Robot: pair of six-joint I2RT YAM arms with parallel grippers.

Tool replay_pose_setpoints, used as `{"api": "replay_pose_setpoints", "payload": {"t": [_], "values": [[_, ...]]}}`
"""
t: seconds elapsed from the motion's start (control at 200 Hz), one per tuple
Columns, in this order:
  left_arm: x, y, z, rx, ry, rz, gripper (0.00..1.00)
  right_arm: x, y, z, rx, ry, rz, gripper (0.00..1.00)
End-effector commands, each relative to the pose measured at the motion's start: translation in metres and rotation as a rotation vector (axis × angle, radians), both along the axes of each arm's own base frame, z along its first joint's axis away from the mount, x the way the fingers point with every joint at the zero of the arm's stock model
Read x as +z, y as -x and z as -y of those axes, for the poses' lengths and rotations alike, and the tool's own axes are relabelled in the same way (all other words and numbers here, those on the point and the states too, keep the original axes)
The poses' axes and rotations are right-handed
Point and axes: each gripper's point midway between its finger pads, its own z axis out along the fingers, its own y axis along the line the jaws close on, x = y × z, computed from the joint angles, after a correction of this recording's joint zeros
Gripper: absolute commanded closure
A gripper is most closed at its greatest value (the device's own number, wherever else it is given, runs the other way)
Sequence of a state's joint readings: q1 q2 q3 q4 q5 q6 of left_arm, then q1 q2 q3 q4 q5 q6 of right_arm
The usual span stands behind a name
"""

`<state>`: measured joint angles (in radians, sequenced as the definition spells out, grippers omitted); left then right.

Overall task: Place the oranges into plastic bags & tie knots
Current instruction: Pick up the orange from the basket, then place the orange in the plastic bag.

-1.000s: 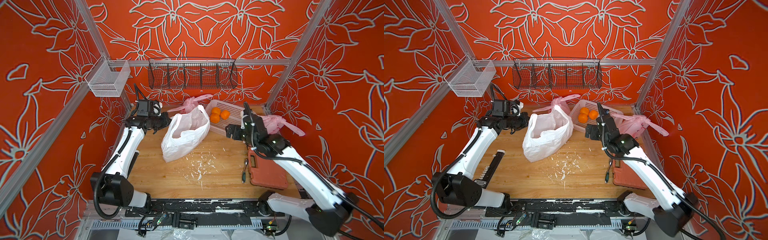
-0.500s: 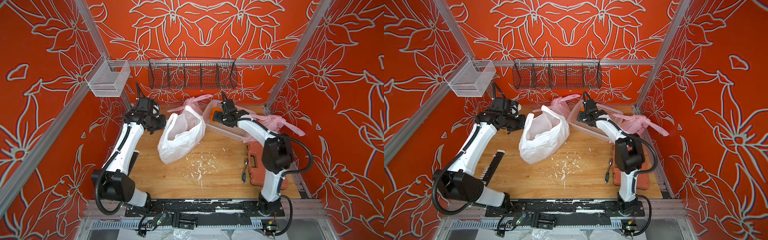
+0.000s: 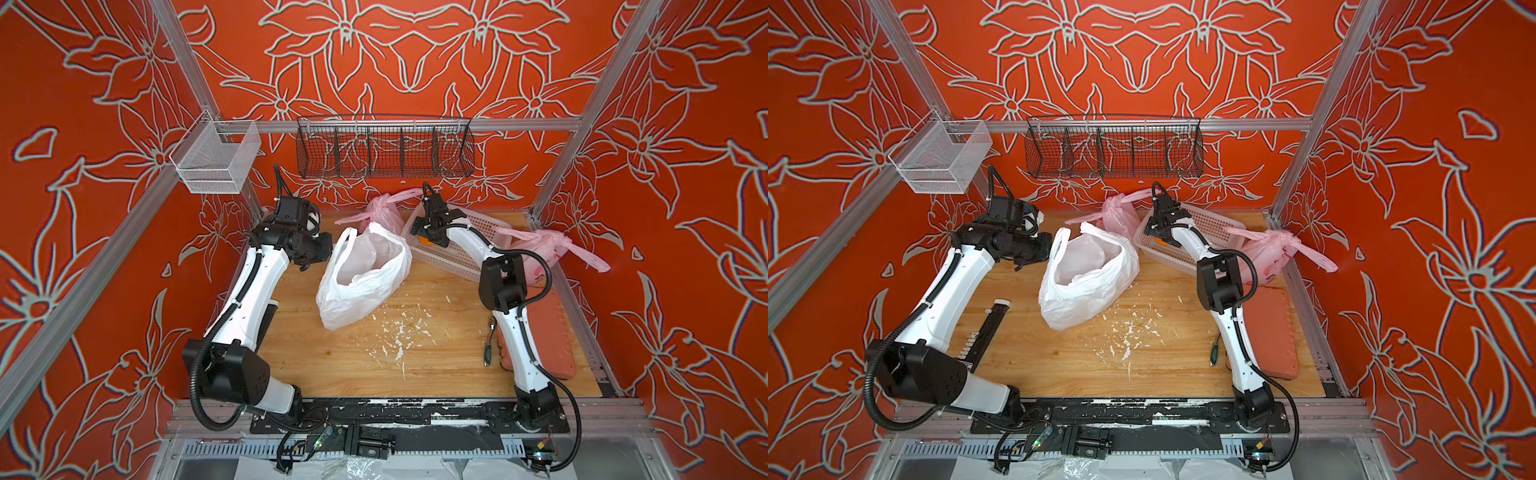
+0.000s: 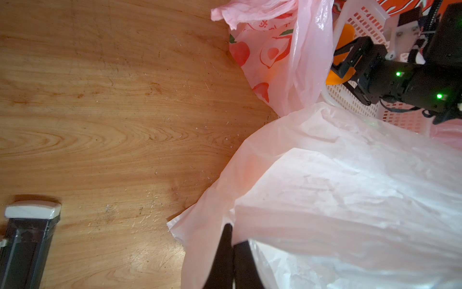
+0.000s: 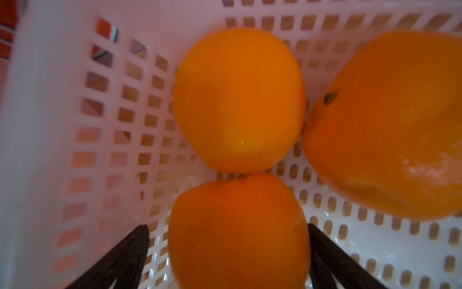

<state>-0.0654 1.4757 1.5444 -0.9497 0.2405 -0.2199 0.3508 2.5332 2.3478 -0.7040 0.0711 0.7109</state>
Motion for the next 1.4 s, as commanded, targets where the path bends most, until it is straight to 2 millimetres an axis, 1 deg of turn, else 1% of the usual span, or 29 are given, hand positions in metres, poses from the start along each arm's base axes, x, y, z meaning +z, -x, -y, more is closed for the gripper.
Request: {"api": "replay_pose_setpoints", "payload": {"t": [0.0, 0.085, 0.275, 0.41, 0.43, 0.44, 0.465, 0.495, 0.625, 0.645, 0.681, 0.691, 0.716, 0.756, 0.761, 0.806, 0.866, 0.876, 0.886, 0.896, 0.941, 1.021, 1.081, 1.121, 1.181, 1.221, 1.261, 1.301, 1.396], "values": [[0.007, 0.01, 0.003, -0.026, 0.006, 0.008, 1.0, -0.017, 0.004, 0.017, -0.048, 0.058, -0.071, 0.05], [0.006, 0.011, 0.004, -0.027, 0.011, 0.008, 1.0, -0.021, 0.001, 0.02, -0.046, 0.073, -0.069, 0.12], [0.006, 0.012, 0.009, -0.036, 0.041, 0.014, 1.0, -0.021, 0.0, 0.03, -0.045, 0.093, -0.071, 0.33], [0.012, 0.013, 0.02, -0.06, 0.111, 0.031, 1.0, -0.004, 0.01, 0.033, -0.018, 0.112, -0.07, 0.4], [0.013, 0.014, 0.022, -0.064, 0.121, 0.036, 1.0, 0.007, 0.012, 0.033, -0.014, 0.109, -0.053, 0.41], [0.014, 0.014, 0.023, -0.066, 0.126, 0.038, 1.0, 0.006, 0.014, 0.033, -0.011, 0.112, -0.057, 0.41], [0.015, 0.015, 0.024, -0.069, 0.136, 0.04, 1.0, 0.016, 0.018, 0.033, -0.005, 0.109, -0.04, 0.42], [0.016, 0.015, 0.025, -0.07, 0.144, 0.044, 1.0, 0.02, 0.026, 0.033, 0.005, 0.111, -0.033, 0.42], [0.017, 0.012, 0.021, -0.056, 0.124, 0.054, 1.0, 0.08, 0.069, 0.038, 0.033, 0.08, 0.094, 0.43], [0.016, 0.012, 0.02, -0.054, 0.12, 0.052, 1.0, 0.084, 0.078, 0.039, 0.038, 0.076, 0.102, 0.43], [0.015, 0.01, 0.019, -0.05, 0.115, 0.05, 1.0, 0.105, 0.096, 0.039, 0.053, 0.067, 0.144, 0.44], [0.015, 0.01, 0.019, -0.049, 0.114, 0.05, 1.0, 0.106, 0.1, 0.038, 0.06, 0.071, 0.148, 0.44], [0.015, 0.009, 0.018, -0.048, 0.114, 0.05, 1.0, 0.119, 0.114, 0.037, 0.076, 0.069, 0.175, 0.44], [0.014, 0.007, 0.018, -0.044, 0.114, 0.046, 1.0, 0.138, 0.138, 0.032, 0.107, 0.085, 0.212, 0.44], [0.014, 0.007, 0.017, -0.044, 0.113, 0.046, 1.0, 0.145, 0.142, 0.032, 0.11, 0.083, 0.226, 0.44], [0.014, 0.005, 0.016, -0.039, 0.112, 0.046, 1.0, 0.163, 0.171, 0.026, 0.144, 0.098, 0.261, 0.44], [0.015, 0.004, 0.016, -0.037, 0.114, 0.046, 1.0, 0.178, 0.213, 0.015, 0.19, 0.11, 0.302, 0.44], [0.015, 0.003, 0.016, -0.037, 0.113, 0.047, 1.0, 0.185, 0.219, 0.013, 0.197, 0.105, 0.318, 0.44], [0.015, 0.003, 0.016, -0.037, 0.114, 0.046, 1.0, 0.184, 0.226, 0.011, 0.206, 0.107, 0.317, 0.44], [0.015, 0.003, 0.016, -0.036, 0.115, 0.046, 1.0, 0.19, 0.233, 0.009, 0.214, 0.101, 0.334, 0.44], [0.015, 0.002, 0.016, -0.035, 0.115, 0.047, 1.0, 0.2, 0.263, 0.0, 0.251, 0.084, 0.368, 0.44], [0.016, 0.002, 0.016, -0.036, 0.117, 0.048, 1.0, 0.214, 0.307, -0.019, 0.334, 0.029, 0.415, 0.44], [0.018, 0.002, 0.017, -0.038, 0.121, 0.054, 1.0, 0.223, 0.335, -0.045, 0.448, -0.021, 0.448, 0.43], [0.018, 0.001, 0.017, -0.039, 0.123, 0.054, 1.0, 0.229, 0.354, -0.069, 0.555, -0.046, 0.475, 0.42], [0.019, 0.001, 0.018, -0.043, 0.13, 0.057, 1.0, 0.24, 0.377, -0.102, 0.692, -0.058, 0.518, 0.41], [0.019, 0.002, 0.02, -0.049, 0.135, 0.058, 1.0, 0.249, 0.387, -0.122, 0.762, -0.053, 0.552, 0.41], [0.02, 0.003, 0.02, -0.053, 0.141, 0.061, 1.0, 0.254, 0.391, -0.141, 0.809, -0.039, 0.574, 0.41], [0.021, 0.003, 0.022, -0.059, 0.147, 0.063, 1.0, 0.257, 0.387, -0.155, 0.822, -0.023, 0.587, 0.41], [0.021, 0.005, 0.024, -0.066, 0.157, 0.066, 1.0, 0.262, 0.367, -0.184, 0.82, 0.045, 0.627, 0.42]]}}
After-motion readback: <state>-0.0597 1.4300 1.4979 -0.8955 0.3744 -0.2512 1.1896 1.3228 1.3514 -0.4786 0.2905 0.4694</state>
